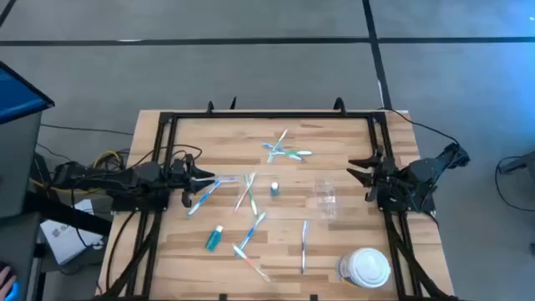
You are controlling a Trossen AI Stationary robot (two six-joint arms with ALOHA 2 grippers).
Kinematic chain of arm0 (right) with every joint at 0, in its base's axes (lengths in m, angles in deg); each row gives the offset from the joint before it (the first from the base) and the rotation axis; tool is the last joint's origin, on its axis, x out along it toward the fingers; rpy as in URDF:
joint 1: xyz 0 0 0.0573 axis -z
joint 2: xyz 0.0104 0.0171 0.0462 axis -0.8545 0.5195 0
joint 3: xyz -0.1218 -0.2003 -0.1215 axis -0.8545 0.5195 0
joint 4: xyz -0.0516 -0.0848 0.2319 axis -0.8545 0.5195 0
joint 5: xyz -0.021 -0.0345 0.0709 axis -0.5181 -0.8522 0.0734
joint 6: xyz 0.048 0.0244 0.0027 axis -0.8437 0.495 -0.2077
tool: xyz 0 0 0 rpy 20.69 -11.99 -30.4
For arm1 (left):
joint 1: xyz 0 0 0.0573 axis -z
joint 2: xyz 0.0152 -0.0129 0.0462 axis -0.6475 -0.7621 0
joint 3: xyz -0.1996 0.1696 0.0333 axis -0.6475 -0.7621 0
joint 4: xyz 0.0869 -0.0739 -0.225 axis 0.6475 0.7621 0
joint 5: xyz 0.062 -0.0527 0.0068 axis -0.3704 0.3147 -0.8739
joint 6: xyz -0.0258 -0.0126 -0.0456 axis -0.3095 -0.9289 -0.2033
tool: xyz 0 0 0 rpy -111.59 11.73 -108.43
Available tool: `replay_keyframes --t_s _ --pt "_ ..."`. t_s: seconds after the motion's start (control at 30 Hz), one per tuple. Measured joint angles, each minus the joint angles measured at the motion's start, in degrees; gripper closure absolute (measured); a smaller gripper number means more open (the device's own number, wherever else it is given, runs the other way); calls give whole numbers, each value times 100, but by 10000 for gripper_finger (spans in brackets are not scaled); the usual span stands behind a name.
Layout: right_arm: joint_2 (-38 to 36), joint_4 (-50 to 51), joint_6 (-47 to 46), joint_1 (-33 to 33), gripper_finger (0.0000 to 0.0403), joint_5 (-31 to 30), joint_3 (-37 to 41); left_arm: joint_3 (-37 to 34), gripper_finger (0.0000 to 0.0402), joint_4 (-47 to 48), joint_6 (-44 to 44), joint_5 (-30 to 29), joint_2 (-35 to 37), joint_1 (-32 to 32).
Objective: Pick & Place toothbrushing station
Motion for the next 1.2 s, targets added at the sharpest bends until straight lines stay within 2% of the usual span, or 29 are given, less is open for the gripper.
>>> replay_keyframes --t_s 0.23,0.5,0.7,1.0,1.2 --pt "1 0 0 0 276 0 0 0 297 0 -44 0 0 0" --pt "0 0 -1 0 276 0 0 0 298 6 -1333 2 -264 0" --pt "0 2 -2 0 276 0 0 267 310 373 -1657 -15 -1033 0" --pt "0 2 -2 0 276 0 0 753 320 389 -1756 -12 -2498 0" --pt "0 2 -66 0 276 0 0 1057 321 797 -2067 703 -3037 0"
